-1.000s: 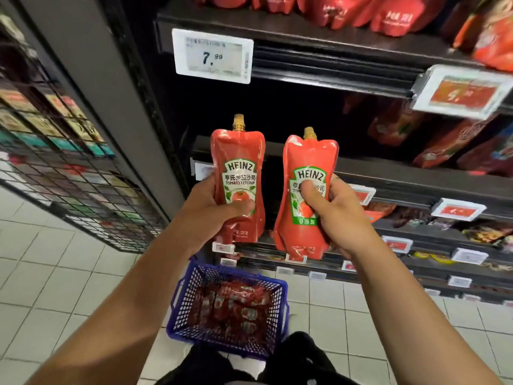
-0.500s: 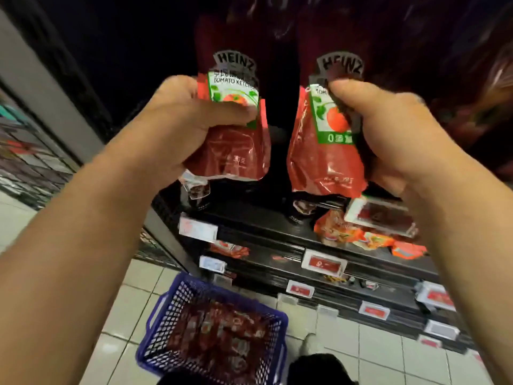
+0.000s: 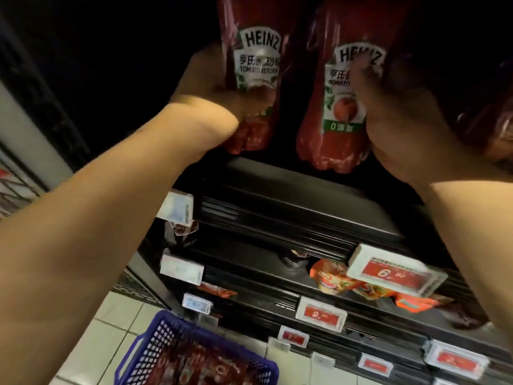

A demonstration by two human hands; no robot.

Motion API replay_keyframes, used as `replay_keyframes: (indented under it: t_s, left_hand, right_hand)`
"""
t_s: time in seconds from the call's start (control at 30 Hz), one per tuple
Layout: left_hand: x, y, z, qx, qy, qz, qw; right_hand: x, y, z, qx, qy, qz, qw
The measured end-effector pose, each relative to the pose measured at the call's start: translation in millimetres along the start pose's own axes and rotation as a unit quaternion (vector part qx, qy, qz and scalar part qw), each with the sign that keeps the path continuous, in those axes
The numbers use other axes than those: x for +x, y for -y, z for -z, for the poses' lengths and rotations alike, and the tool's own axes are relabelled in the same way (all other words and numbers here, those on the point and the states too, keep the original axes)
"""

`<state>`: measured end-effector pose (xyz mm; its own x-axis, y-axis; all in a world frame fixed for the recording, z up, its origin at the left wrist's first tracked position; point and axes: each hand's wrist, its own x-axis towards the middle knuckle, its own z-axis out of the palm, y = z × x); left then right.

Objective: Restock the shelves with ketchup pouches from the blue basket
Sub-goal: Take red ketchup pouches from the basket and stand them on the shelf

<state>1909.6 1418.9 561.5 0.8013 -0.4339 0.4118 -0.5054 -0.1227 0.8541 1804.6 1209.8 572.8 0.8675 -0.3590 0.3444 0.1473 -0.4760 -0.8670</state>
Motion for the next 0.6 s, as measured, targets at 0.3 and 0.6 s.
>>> replay_keyframes:
  t_s: [0.3, 0.6]
  left_hand:
    - [15.8, 21.3, -13.9, 0.108, 0.049, 0.013, 0.993]
    - [8.5, 25.8, -14.8, 0.081, -0.129, 0.02, 0.988]
  right_hand:
    - [-7.9, -23.5, -9.4, -0.001, 0.007, 0.03, 1.0]
    - [70.0, -30.9, -36.1, 0.011, -0.163, -0.092, 0.982]
